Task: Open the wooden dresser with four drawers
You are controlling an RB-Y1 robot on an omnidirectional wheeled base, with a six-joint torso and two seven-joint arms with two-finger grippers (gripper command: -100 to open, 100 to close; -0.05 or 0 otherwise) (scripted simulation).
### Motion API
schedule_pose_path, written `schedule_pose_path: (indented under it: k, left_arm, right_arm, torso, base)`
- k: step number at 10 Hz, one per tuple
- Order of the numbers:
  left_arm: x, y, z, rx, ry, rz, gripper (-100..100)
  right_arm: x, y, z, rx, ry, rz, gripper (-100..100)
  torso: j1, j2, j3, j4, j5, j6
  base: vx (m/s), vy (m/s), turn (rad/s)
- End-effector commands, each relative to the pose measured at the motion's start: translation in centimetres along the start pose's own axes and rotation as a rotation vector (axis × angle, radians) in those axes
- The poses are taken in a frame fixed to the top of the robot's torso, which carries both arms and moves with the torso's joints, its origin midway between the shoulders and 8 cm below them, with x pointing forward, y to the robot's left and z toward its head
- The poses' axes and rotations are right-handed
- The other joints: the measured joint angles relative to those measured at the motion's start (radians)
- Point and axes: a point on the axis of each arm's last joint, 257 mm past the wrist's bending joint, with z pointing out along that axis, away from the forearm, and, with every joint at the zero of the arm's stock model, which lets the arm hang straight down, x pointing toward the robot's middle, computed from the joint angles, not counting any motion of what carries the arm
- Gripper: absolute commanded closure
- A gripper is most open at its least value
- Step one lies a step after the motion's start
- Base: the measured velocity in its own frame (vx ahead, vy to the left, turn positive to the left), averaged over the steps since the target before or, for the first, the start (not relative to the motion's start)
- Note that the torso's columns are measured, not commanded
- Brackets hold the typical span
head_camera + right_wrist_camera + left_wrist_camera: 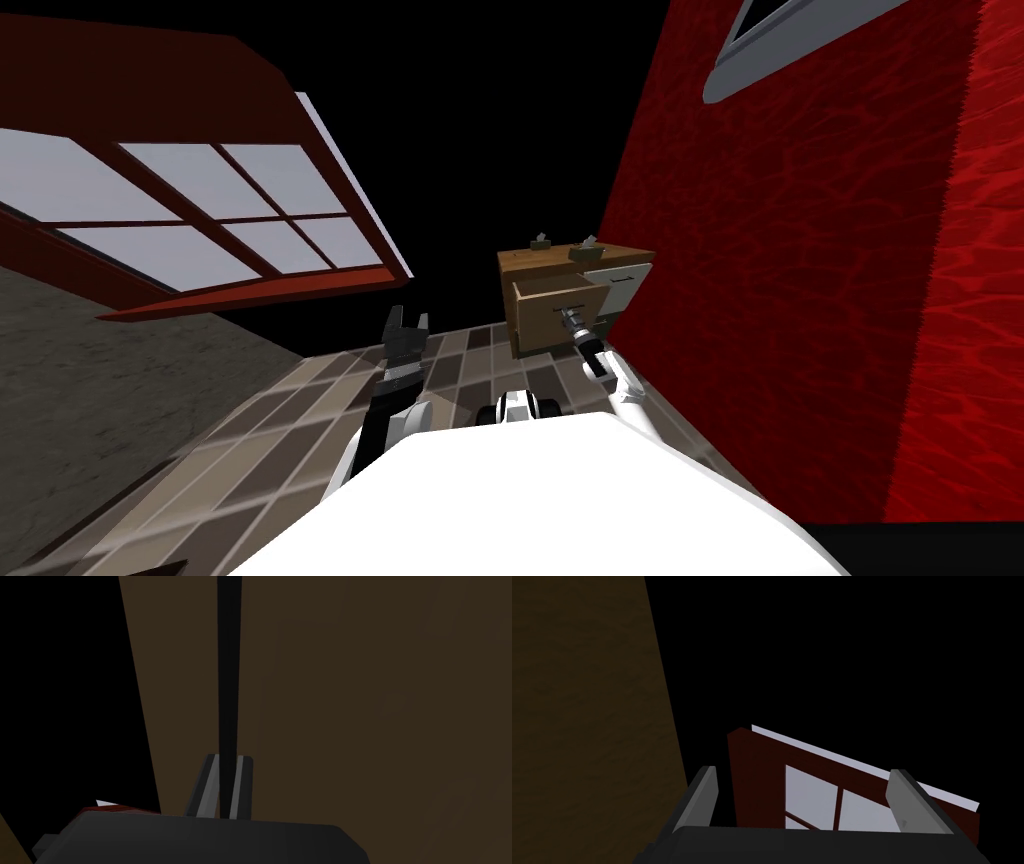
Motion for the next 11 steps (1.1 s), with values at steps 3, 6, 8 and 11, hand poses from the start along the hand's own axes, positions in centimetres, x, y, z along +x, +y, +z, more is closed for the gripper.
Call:
schedule_pose_path:
  k: [3, 6, 8, 11]
  left_arm:
    - [0.0, 0.0, 0.0, 0.0, 0.0, 0.0, 0]
    - [0.0, 0.0, 0.0, 0.0, 0.0, 0.0, 0]
    - [0.0, 0.0, 0.0, 0.0, 0.0, 0.0, 0]
    - [0.0, 0.0, 0.0, 0.0, 0.0, 0.0, 0]
  right_arm:
    - [2.4, -2.1, 2.0, -0.006, 0.027, -0.001, -100]
    - [3.9, -3.5, 3.1, -0.004, 0.047, -0.002, -100]
    - [4.9, -4.7, 3.9, 0.001, 0.062, -0.003, -100]
    - [4.7, -3.7, 3.5, -0.015, 0.063, -0.001, 0]
  torso:
    - [-0.003, -0.005, -0.003, -0.008, -0.004, -0.002]
    - [-0.004, -0.004, -0.002, -0.008, -0.005, -0.002]
    - [-0.002, -0.002, -0.001, -0.006, -0.004, -0.002]
    - [-0.001, -0.001, -0.001, -0.005, -0.003, -0.002]
  base:
    - [-0.067, 0.012, 0.073]
    - [-0.05, 0.005, 0.066]
    - [-0.055, 0.017, 0.061]
    - [-0.007, 0.003, 0.003]
